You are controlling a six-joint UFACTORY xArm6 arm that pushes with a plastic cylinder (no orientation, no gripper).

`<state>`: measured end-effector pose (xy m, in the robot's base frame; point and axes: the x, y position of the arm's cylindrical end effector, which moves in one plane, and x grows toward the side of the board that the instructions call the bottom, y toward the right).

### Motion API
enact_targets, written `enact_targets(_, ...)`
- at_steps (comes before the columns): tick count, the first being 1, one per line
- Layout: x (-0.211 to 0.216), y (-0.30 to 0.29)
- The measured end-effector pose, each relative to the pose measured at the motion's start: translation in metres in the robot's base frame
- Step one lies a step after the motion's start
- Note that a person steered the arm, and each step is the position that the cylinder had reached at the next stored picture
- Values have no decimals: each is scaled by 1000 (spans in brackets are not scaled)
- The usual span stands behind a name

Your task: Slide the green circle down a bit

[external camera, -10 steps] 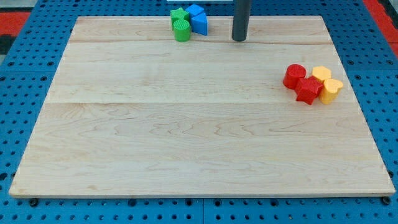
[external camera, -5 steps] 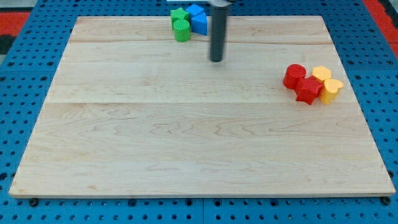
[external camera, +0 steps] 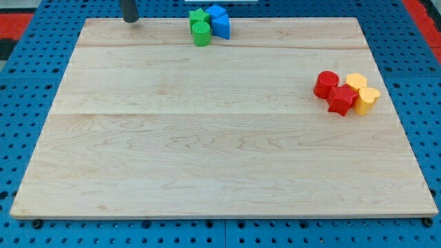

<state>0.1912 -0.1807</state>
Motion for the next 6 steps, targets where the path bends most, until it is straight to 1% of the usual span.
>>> enact_targets(1,0,34)
enact_targets(2,0,36)
enact_targets(3,0,54)
enact_targets(4,2,99)
enact_targets(5,12,135)
enact_targets(6,48,142)
